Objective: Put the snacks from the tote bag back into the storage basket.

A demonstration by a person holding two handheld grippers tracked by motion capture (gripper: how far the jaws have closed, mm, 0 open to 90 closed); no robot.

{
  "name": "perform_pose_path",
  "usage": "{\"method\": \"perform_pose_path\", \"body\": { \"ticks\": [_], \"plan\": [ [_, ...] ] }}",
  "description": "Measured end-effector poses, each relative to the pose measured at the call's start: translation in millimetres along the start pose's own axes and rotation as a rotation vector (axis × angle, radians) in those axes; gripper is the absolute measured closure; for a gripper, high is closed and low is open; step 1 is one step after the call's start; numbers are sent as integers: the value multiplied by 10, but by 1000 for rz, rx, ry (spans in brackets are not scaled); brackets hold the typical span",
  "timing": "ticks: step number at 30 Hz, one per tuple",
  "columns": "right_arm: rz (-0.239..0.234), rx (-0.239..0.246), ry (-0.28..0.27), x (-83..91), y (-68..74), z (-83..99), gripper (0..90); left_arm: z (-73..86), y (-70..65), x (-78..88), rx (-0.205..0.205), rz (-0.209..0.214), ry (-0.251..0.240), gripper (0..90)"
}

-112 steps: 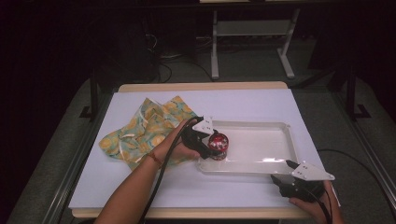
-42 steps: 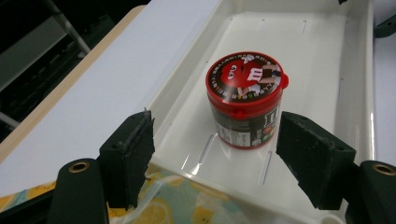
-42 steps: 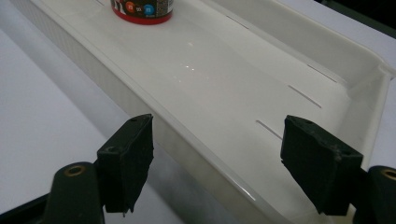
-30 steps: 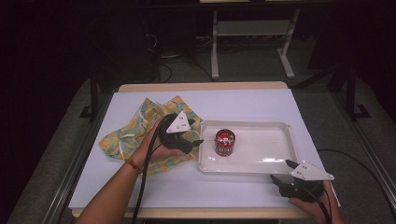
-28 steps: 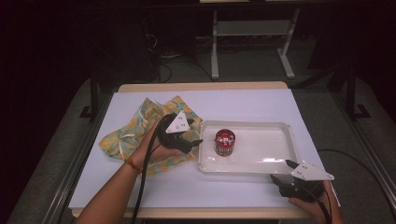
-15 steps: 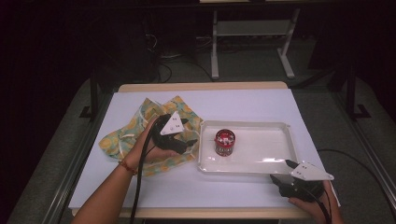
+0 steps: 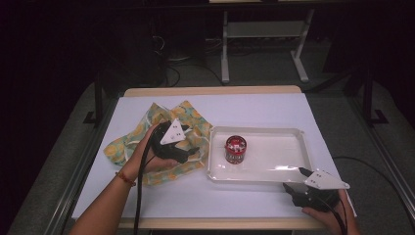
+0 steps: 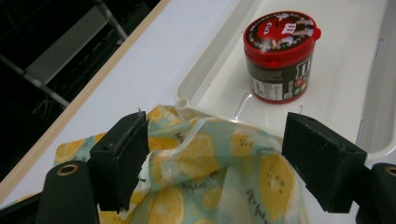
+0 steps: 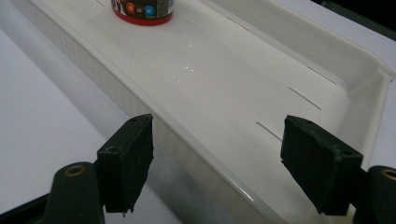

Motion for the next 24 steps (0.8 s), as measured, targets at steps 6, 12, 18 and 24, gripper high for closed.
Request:
{"method": "perform_pose_path", "body": {
  "ticks": [6,12,18,24],
  "plan": [
    [0,0,1,-2,-1,-1,248,67,56,89,9,-24,1,223],
    [0,2,0,-3,-1,-2,248,121,98,164,18,-38,1,224],
    [0,2,1,-5,-1,-3,248,185,124,252,22,-55,-3,224],
    [0,2,2,-6,-1,-3,248,242,145,324,25,-70,-4,224]
  ]
}}
Point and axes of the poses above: each handheld gripper's, and its own axes: x roughly backward along the jaws, z roughly out of its underside, y roughly to its left, the point moved 5 cm from there along -x, roughly forward along the jaws, and after that the axes turned 12 degrees about x, right-handed, at the moved point
